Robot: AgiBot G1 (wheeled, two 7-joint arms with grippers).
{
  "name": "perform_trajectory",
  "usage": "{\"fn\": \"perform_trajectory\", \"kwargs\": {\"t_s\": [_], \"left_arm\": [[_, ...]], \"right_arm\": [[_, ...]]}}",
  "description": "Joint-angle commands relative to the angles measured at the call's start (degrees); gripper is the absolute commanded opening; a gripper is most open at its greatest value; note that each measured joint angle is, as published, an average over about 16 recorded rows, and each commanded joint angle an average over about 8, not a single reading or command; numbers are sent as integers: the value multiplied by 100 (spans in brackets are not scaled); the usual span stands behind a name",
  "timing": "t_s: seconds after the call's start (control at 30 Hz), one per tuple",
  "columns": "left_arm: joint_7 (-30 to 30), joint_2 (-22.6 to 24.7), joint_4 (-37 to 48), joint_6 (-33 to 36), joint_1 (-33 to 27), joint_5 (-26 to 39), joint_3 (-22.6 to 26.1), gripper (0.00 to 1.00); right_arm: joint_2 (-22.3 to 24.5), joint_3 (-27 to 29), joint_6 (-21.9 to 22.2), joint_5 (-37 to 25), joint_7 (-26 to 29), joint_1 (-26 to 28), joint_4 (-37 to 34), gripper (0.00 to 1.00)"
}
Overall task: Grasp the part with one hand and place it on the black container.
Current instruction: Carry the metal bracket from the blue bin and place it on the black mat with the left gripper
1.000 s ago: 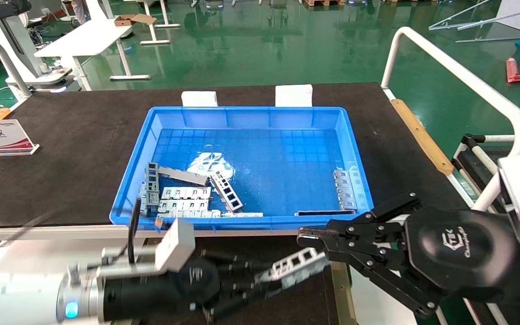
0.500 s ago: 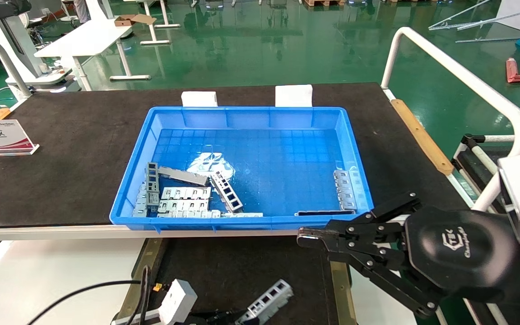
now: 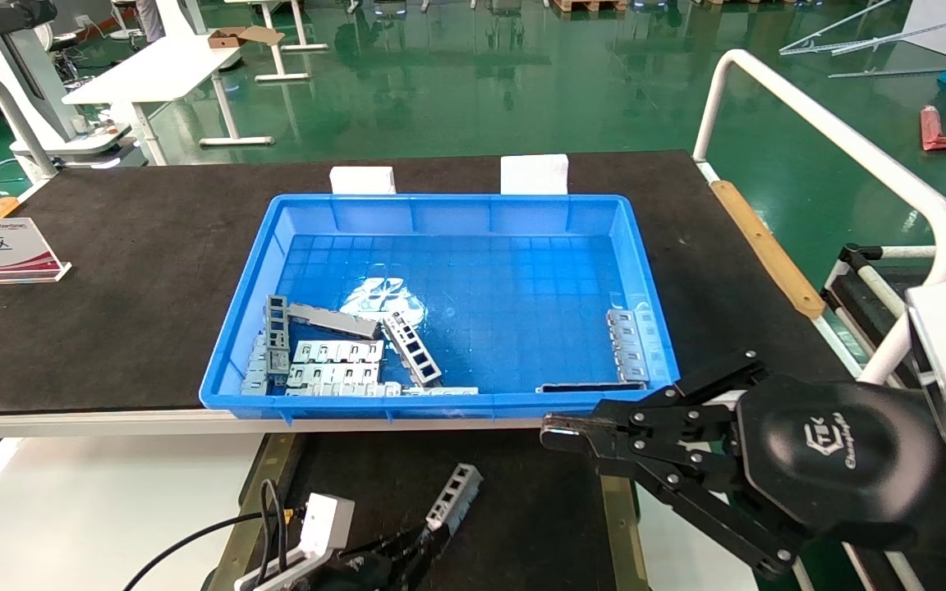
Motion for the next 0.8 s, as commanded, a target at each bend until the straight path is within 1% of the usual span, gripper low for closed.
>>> {"fn": "perform_trajectory", "kwargs": {"t_s": [0.03,0.43,0.77,0.8], "left_arm": [[30,174,110,-173,49,-95,-120,0],[301,1017,736,-728,72,-334,-713,0],[502,1544,1171,-971,86,-463,-1177,0],[524,1585,1209,-975,86,-466,-1210,3]], "right_arm": [[0,0,0,0,0,0,0,0],[0,-1,0,1,-1,0,0,0],[1,-2,1,1,-1,1,0,0],[1,-2,1,1,-1,1,0,3]]}}
